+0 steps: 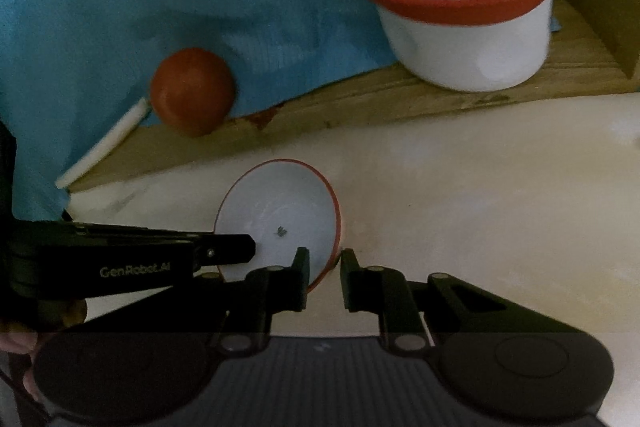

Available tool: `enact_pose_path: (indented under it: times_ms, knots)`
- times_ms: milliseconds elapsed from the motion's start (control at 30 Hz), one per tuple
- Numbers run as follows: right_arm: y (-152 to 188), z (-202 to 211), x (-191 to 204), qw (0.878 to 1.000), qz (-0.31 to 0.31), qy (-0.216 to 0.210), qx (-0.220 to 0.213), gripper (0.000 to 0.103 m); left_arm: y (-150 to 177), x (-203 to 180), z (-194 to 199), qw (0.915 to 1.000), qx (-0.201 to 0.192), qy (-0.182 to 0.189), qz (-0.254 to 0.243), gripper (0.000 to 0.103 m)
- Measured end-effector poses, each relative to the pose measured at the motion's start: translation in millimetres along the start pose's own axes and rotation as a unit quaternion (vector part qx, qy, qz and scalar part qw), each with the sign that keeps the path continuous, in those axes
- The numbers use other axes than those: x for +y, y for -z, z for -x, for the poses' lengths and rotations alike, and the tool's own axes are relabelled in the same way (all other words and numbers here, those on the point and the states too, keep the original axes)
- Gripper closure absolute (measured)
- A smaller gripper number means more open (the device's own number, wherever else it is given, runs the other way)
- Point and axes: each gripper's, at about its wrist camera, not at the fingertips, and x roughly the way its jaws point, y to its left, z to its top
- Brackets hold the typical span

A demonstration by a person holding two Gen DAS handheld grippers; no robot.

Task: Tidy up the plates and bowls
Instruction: 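Lift the second white bowl and carry it over the steel bowl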

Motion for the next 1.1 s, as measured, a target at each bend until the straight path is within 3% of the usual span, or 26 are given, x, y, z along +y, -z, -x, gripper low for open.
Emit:
enact_pose_path:
  times_ms: [567, 1100]
  knots:
    - [38.4, 67.7, -2.4, 1.0, -0.002, 0.002, -0.022, 0.085, 44.5, -46.6, 37.5, 0.999, -0.018, 0.015, -0.038, 0.092]
    - [77.5, 106.9, -22.4, 1.0, 0.007, -0.012, -0.016, 0.085, 83.1, -70.0, 47.8, 0.9983, 0.008, 0.036, -0.046, 0.092]
